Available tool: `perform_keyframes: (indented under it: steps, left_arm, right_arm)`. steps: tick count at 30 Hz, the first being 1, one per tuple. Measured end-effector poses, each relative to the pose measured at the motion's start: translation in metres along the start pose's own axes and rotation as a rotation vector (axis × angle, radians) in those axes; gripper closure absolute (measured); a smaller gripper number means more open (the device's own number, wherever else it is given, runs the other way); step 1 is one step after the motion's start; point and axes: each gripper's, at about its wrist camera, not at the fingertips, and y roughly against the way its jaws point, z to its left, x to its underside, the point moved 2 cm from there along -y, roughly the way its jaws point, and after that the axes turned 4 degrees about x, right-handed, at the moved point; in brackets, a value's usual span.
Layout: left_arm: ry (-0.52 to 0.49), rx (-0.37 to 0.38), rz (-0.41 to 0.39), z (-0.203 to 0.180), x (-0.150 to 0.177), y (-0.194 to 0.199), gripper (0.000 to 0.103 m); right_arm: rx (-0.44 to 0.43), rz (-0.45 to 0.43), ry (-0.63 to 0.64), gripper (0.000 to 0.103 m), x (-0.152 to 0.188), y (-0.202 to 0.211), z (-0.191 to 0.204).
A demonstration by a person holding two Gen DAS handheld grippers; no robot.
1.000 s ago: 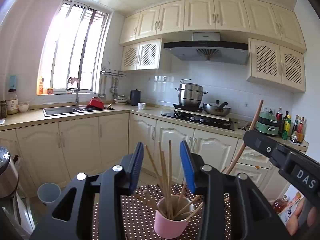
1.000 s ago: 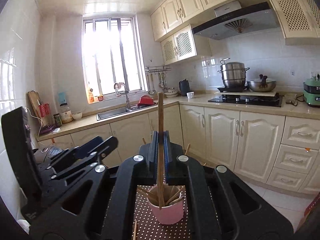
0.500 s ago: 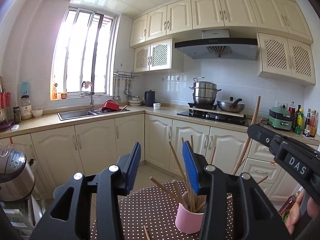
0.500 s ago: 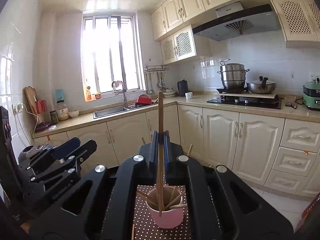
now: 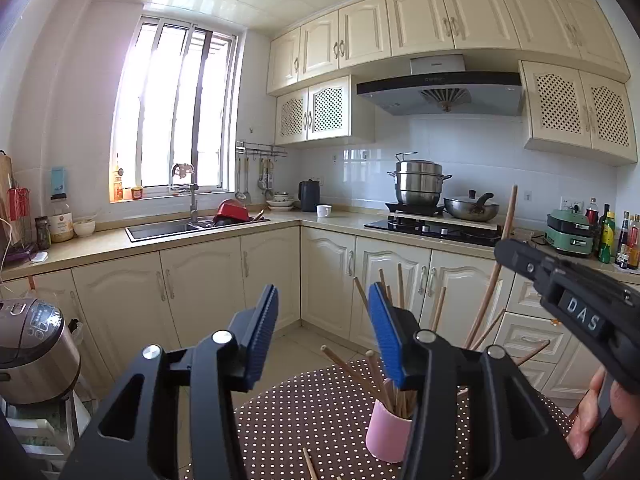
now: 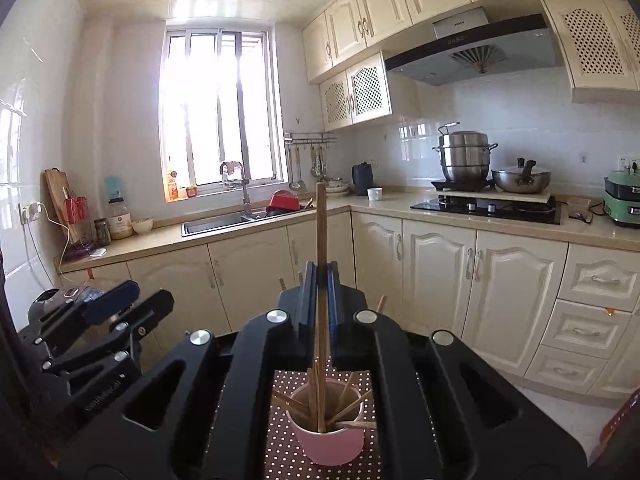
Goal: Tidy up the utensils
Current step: 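Open the right gripper to release its chopstick into the cup, then move both open tools back down to the last loose chopsticks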
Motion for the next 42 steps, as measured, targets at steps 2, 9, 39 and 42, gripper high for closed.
perform_keyframes:
  steps: [2,9,39,42]
  left_arm:
    - [0.001,-0.003,0.002,0.001,0.000,0.000,0.056]
    - [-0.008,-0.021,0.004,0.002,0.002,-0.001,0.051]
    - [-0.021,-0.048,-0.022,0.006,-0.001,0.039,0.045]
    - [-0.023,-0.051,-0.027,0.007,0.000,0.051,0.044]
  right_arm:
    - [-0.003,0.019,-0.001,0.098,0.006,-0.002,0.000]
    - [-0.020,0.060,-0.019,0.097,0.018,-0.005,-0.003]
    - [-0.029,0.038,-0.038,0.079,0.018,0.027,-0.001]
    - [-0.020,0.018,-0.036,0.061,0.016,0.040,0.001]
